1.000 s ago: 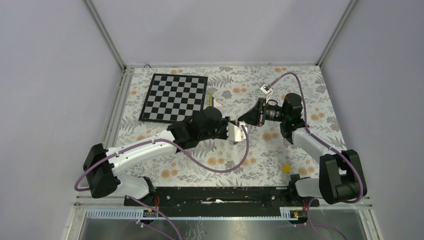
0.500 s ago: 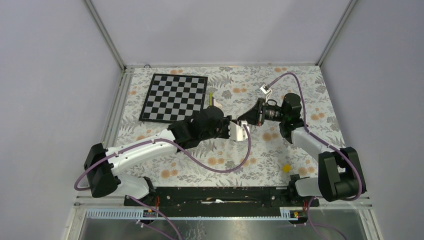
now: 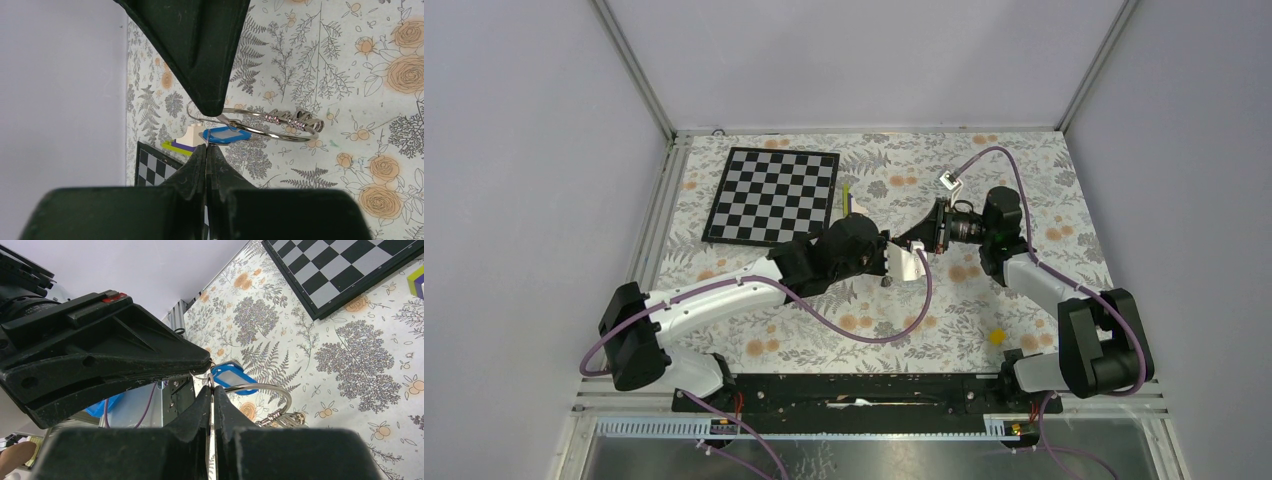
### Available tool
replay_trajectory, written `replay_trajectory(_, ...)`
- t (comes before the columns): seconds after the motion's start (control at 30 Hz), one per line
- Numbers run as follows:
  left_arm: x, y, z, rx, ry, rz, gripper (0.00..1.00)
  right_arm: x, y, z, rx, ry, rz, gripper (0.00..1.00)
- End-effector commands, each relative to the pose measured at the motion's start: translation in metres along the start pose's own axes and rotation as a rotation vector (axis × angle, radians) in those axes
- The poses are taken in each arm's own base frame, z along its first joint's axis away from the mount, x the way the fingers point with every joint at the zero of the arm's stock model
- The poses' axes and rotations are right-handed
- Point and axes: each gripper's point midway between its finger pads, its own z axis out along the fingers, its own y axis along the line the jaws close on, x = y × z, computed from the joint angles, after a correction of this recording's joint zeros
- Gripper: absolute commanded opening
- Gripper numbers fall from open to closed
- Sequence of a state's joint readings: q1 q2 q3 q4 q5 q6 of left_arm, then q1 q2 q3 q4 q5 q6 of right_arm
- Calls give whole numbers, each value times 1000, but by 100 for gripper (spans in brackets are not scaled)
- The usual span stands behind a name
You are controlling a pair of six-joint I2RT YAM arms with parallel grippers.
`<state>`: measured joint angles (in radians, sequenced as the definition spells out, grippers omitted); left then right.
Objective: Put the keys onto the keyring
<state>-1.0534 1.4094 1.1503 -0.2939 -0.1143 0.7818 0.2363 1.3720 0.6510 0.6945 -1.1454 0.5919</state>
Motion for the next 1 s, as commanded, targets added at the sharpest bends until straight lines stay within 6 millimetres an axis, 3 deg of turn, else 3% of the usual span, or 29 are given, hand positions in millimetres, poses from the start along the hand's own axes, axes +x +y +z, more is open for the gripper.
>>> replay_trajectory(0.0,-19,26,-5,-92,-42,2,0,-3,9,4,-43,4,-52,0)
replay_trajectory(0.97,-18,19,-1,-71,-37,18,0,-1,11,7,-61,20,-52,0)
